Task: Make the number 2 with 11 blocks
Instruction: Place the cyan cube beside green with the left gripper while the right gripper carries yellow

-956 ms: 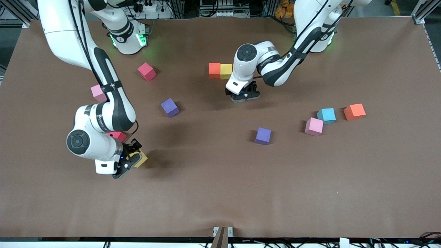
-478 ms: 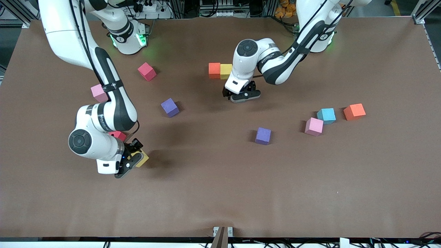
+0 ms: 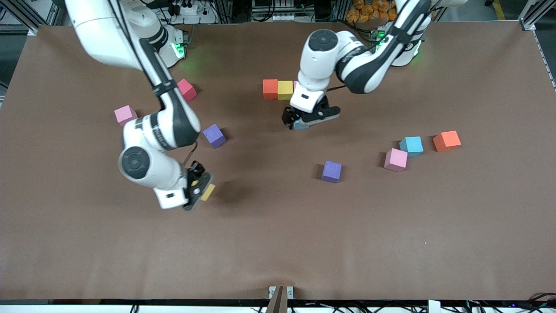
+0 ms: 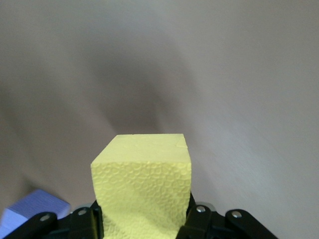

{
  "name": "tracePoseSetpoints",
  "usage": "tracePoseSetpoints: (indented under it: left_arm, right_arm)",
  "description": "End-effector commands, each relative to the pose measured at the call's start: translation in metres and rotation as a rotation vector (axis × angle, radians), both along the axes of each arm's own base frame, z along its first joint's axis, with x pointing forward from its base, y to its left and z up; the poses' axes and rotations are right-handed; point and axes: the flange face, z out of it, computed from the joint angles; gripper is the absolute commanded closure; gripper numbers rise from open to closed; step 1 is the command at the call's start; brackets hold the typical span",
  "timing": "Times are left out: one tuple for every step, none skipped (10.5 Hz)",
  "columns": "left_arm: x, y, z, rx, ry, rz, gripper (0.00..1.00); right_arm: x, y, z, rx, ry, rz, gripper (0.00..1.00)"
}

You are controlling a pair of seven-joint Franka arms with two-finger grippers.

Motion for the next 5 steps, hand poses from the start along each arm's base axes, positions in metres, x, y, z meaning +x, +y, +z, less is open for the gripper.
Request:
tracePoseSetpoints:
  left_arm:
    - [0.066, 0.040, 0.022, -0.007, 0.080, 0.135, 0.00]
    - [0.088, 0.057, 0.030, 0.024, 0.120, 0.102, 0.00]
    - [0.110, 0.090, 0.031, 0.047, 0.134, 0.057, 0.00]
    - [0.131, 0.126, 0.031, 0.054, 0.132, 0.031, 0.00]
    - [0.147, 0.156, 0.031, 0.061, 0.124, -0.010, 0.00]
  right_arm:
    - [-0.038, 0.071, 0.001, 0.011, 0.010, 0.161, 1.00]
    - [-0.057, 0.104, -0.002, 0.007, 0.013, 0.227, 1.00]
    - [-0.074, 0.126, -0.007, 0.002, 0.022, 0.272, 1.00]
    - [-0.090, 0.147, -0.009, 0.000, 0.028, 0.308, 1.00]
    - [-0.107, 0.169, -0.013, -0.004, 0.033, 0.345, 1.00]
